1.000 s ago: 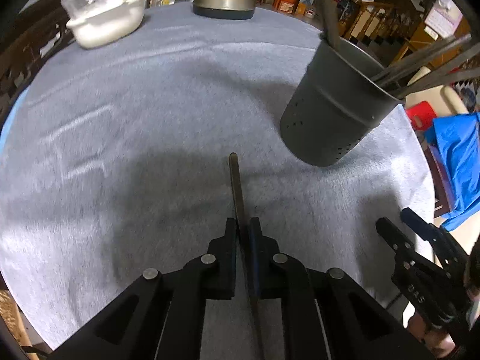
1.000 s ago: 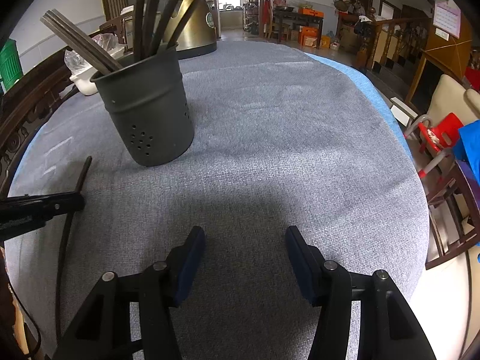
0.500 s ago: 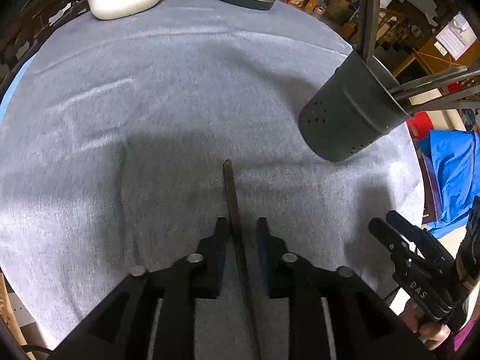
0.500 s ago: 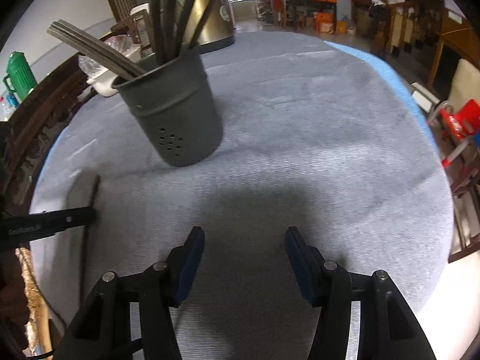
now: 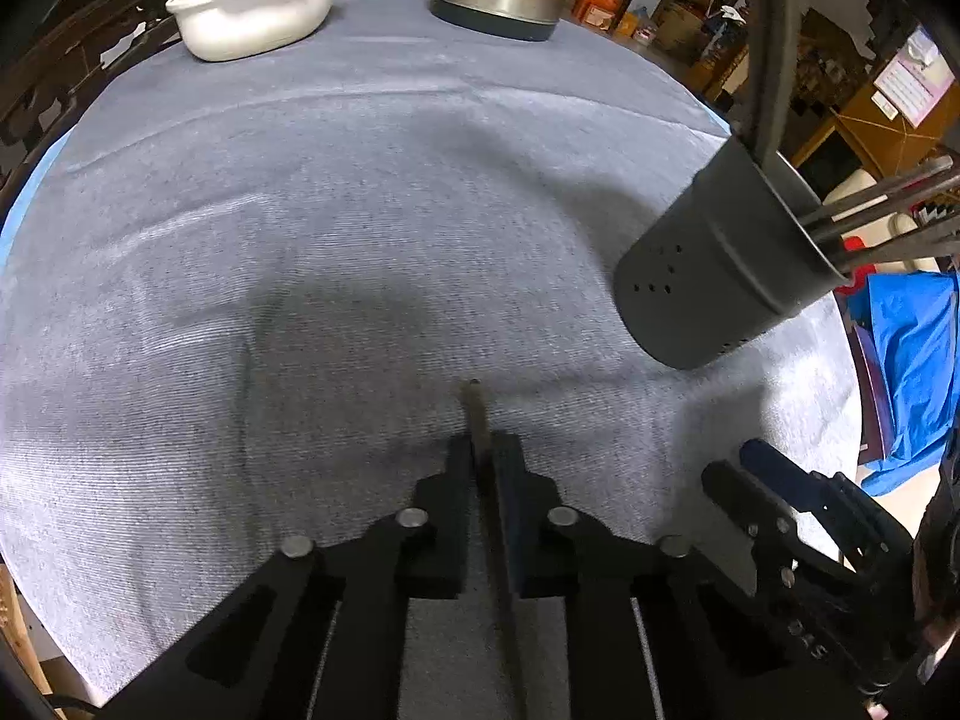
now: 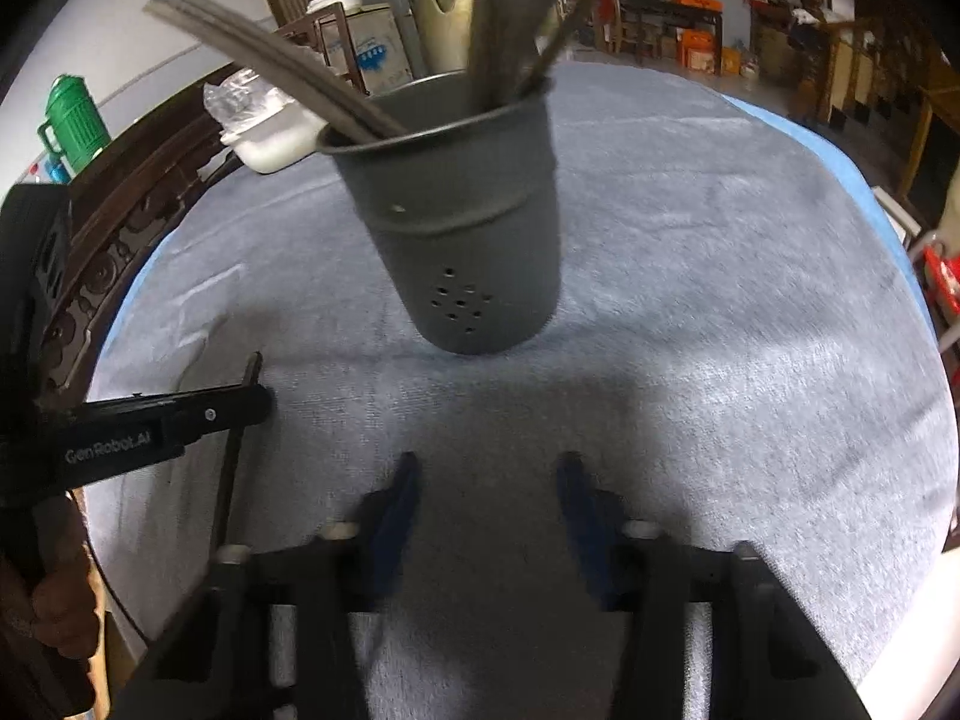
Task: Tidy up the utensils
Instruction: 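Carry the held chopstick upright with the left tool over the grey cup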
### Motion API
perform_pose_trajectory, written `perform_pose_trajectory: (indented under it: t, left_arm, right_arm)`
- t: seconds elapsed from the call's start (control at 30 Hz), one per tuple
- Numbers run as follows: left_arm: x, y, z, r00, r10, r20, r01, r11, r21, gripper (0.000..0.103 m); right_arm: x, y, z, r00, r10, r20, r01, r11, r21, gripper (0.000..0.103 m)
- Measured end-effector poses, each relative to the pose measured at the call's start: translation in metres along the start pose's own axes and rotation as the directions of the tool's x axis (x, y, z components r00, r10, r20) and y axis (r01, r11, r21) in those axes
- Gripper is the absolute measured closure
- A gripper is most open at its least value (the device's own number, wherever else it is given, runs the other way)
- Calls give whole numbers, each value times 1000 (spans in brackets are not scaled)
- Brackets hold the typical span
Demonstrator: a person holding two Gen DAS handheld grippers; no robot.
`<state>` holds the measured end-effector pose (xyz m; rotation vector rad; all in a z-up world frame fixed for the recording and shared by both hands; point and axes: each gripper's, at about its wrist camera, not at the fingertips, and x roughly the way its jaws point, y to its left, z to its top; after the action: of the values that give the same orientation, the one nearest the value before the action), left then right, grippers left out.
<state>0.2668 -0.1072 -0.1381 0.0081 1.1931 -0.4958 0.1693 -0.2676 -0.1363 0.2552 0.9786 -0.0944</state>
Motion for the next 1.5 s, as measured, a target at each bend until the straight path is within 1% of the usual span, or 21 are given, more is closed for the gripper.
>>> perform_pose_trajectory:
  t: [0.1, 0.23, 0.4, 0.67, 0.87, 1.0, 1.1, 1.2, 1.33, 1.43, 1.5]
  left_arm:
    - [0, 3, 0, 1000, -13, 11, 13, 1000, -13, 96]
    - [-5, 1, -3, 999, 7, 32, -7, 1000, -13, 96]
    - [-27, -10, -9, 996, 24, 89, -24, 1000, -1, 96]
    - [-63, -16, -11, 978, 58, 199, -65, 997, 29, 96]
    - [-75, -19, -11, 969, 63, 241, -72, 997, 31, 97]
    - [-84, -18, -10, 964, 50, 260, -59, 998, 27, 97]
    - [-88, -15, -7, 963, 19, 267, -23, 1000, 10, 97]
    - [-97, -11, -4, 958, -16, 287, 20, 1000, -10, 97]
    - [-113, -11, -2, 943, -43, 329, 49, 999, -9, 97]
    - [-127, -11, 1, 926, -76, 369, 86, 996, -10, 97]
    - [-138, -13, 3, 913, -84, 398, 94, 996, -4, 97]
  right_arm:
    - [0, 2, -2, 1000, -8, 10, 8, 1000, -12, 63]
    - [-2, 7, -7, 999, -37, 14, 38, 998, -52, 63]
    - [-3, 12, -9, 998, -54, 23, 56, 995, -77, 63]
    - [-6, 12, -12, 997, -60, 39, 63, 995, -82, 63]
    - [-6, 12, -14, 997, -60, 47, 64, 995, -83, 63]
    - [-6, 12, -14, 997, -61, 48, 65, 994, -83, 63]
    - [-6, 12, -14, 997, -60, 48, 64, 994, -83, 63]
    - [-7, 12, -14, 997, -60, 51, 64, 994, -85, 63]
    - [-7, 12, -15, 997, -61, 53, 65, 994, -85, 63]
    - [-7, 12, -15, 997, -60, 54, 64, 994, -86, 63]
    - [-7, 13, -15, 997, -59, 57, 64, 994, -86, 63]
